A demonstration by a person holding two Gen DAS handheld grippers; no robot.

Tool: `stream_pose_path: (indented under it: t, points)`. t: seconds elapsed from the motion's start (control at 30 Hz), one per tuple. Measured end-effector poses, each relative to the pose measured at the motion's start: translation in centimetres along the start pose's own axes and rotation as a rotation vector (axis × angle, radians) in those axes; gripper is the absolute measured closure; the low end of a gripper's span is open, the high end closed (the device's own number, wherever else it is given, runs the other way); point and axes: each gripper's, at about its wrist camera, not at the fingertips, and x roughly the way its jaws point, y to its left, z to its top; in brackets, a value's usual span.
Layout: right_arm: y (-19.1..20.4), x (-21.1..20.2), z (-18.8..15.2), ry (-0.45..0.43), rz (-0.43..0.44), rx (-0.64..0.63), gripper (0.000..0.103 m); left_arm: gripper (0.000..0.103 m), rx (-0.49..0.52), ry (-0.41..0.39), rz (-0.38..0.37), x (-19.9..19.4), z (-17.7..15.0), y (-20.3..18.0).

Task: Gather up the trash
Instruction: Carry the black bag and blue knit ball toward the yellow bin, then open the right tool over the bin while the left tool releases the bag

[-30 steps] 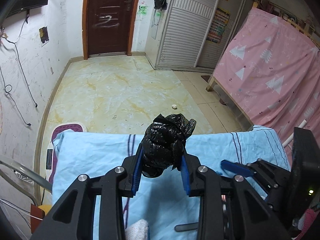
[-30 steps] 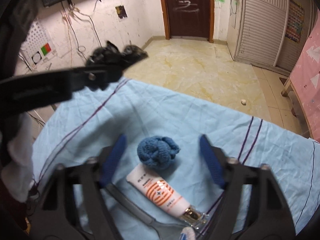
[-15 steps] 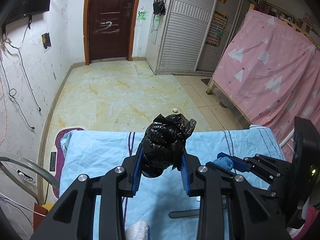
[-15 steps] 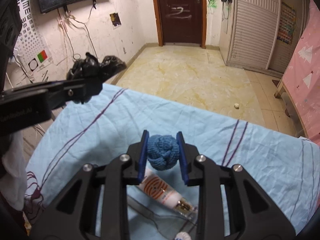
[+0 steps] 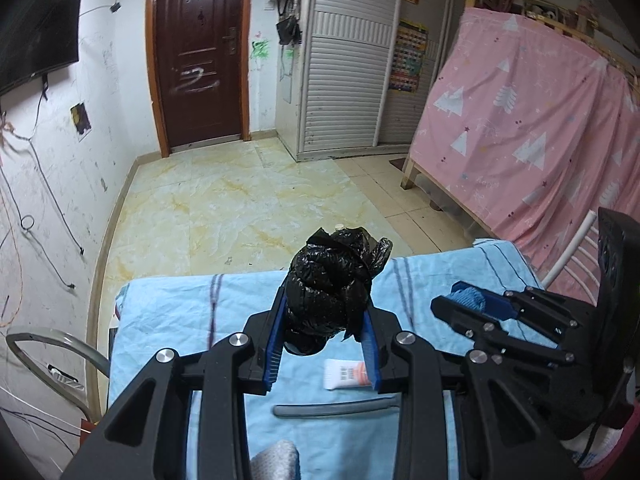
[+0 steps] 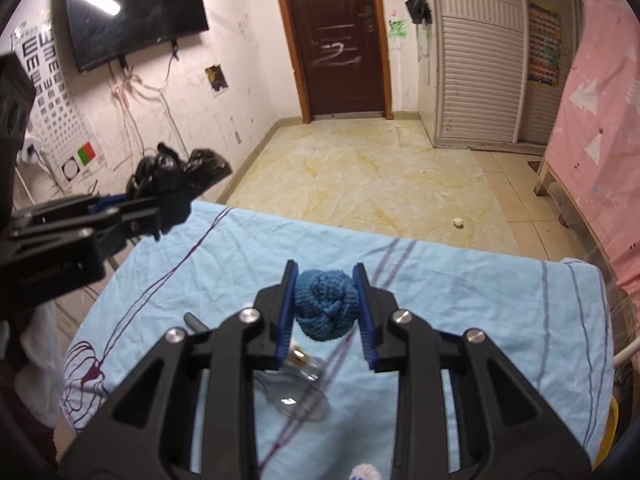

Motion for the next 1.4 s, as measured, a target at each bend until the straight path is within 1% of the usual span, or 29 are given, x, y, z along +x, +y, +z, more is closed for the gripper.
stream_pose_path:
  t: [0.07,0.4,0.57,0.7,1.1,1.3,1.4]
  points:
    - [-1.0,-0.7,-0.4,-0.012,-0.006,0.015,0.077,0.079,0.025,0.001,0.000,-0.1,0.0,-1.7]
    - [-9.0,-5.3,-2.8,-0.076,-0.040,0.139,0.077,0.079,0.134,0.021,-0.030,0.8,-0.3,-10.1]
    - [-13.1,-7.8,-4.2,-0.111,-0.068,0.196,0.077,0.079,0.181,0.034,-0.059,1.5,-0.7,-14.5]
    - [-15.6,-9.5,-5.3,-0.135,-0.095,0.229,0.077,0.079,0.219,0.044,-0.083,2.1,-1.0,-18.1]
    - [-23.4,-15.1,-10.1,-0.193,-0.199,0.354,0.077,0.079,0.335,0.081,-0.210,3.4,-3.2,-28.9]
    - [-26.7,-16.7,-13.1,-0.183,-0.249,0.421,0.077,0.079,0.393,0.106,-0.261,3.7,-4.9,-33.5]
    - [-28.0,-17.2,-14.5,-0.179,-0.266,0.454,0.076,0.079,0.421,0.110,-0.282,3.6,-5.6,-35.2]
